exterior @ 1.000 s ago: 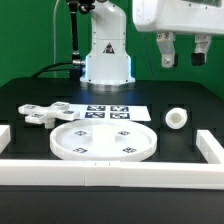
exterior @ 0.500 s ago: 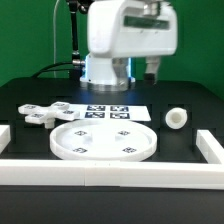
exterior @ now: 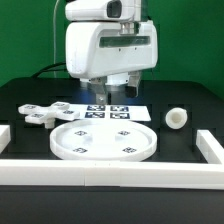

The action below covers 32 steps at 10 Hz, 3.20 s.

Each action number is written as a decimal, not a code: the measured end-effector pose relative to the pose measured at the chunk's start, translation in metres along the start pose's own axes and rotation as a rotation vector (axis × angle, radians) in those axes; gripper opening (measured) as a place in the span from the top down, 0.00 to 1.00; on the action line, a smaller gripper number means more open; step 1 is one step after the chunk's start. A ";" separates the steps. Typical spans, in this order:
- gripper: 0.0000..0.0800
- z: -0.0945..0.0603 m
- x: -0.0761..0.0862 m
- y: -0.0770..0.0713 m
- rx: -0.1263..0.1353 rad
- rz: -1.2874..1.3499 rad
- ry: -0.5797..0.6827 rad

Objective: Assemble round table

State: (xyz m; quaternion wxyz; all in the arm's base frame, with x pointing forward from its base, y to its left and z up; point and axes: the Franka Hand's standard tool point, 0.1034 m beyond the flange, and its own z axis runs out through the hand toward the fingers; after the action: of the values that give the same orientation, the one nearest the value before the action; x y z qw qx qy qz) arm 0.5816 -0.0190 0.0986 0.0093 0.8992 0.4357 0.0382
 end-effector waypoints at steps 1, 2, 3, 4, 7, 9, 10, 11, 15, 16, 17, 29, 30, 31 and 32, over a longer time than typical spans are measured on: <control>0.19 0.002 -0.003 0.000 0.004 0.006 -0.004; 0.19 0.011 -0.011 -0.002 0.016 0.023 -0.017; 0.19 0.020 -0.021 -0.006 0.011 0.028 -0.015; 0.19 0.034 -0.034 -0.018 0.021 0.034 -0.022; 0.19 0.056 -0.046 -0.027 0.045 0.041 -0.036; 0.19 0.065 -0.050 -0.030 0.057 0.044 -0.042; 0.19 0.067 -0.051 -0.031 0.059 0.045 -0.043; 0.19 0.071 -0.052 -0.033 0.065 0.046 -0.046; 0.19 0.081 -0.057 -0.038 0.081 0.049 -0.056; 0.19 0.081 -0.057 -0.038 0.081 0.048 -0.056; 0.34 0.081 -0.056 -0.038 0.081 0.047 -0.056; 0.49 0.083 0.003 -0.049 0.077 -0.011 -0.011; 0.49 0.083 0.011 -0.051 0.076 -0.020 -0.006; 0.49 0.083 0.016 -0.052 0.075 -0.028 -0.004; 0.49 0.083 0.021 -0.053 0.075 -0.033 -0.001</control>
Offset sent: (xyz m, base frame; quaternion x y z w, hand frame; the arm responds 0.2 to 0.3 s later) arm -0.0498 -0.0142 -0.0450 -0.0039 0.0086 0.0249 0.9996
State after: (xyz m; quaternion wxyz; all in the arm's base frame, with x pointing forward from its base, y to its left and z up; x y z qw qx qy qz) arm 0.5597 0.0319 0.0146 -0.0233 0.8917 0.4515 0.0212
